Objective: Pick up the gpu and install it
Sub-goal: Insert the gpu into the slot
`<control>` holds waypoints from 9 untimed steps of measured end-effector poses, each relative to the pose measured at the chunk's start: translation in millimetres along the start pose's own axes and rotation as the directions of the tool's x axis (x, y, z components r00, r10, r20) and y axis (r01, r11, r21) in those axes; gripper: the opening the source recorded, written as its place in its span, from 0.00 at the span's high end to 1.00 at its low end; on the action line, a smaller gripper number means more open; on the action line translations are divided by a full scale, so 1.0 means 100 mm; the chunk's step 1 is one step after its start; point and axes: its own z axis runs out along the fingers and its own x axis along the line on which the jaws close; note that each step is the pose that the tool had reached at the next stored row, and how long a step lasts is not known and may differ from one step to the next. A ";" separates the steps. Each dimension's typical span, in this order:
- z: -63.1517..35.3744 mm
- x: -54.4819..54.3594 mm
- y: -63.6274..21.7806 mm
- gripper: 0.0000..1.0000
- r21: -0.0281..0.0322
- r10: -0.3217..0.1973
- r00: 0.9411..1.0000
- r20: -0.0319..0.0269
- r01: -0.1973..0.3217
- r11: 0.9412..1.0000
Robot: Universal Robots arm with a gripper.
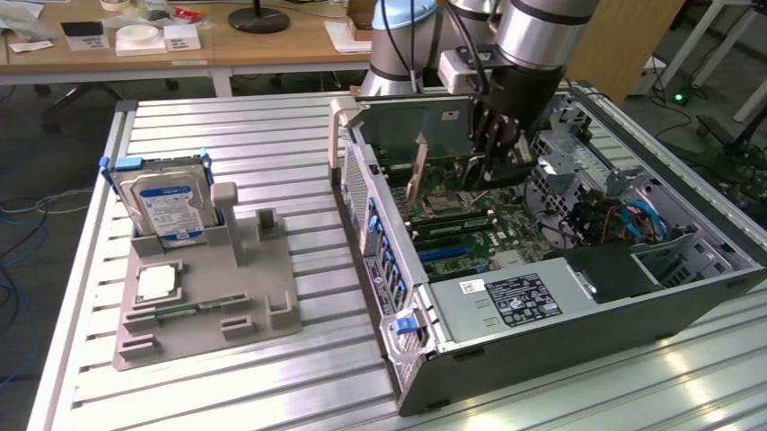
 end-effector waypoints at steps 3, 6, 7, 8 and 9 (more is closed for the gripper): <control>0.031 0.00 0.029 0.72 0.000 0.000 1.000 0.000 0.000 1.000; 0.031 0.00 0.029 0.72 0.000 0.000 1.000 0.000 0.000 1.000; 0.031 0.00 0.031 0.72 0.000 0.000 1.000 0.000 0.000 1.000; 0.032 0.00 0.031 0.72 0.000 0.000 1.000 0.000 0.000 1.000; 0.039 0.00 0.031 0.72 0.000 0.000 1.000 0.000 0.000 1.000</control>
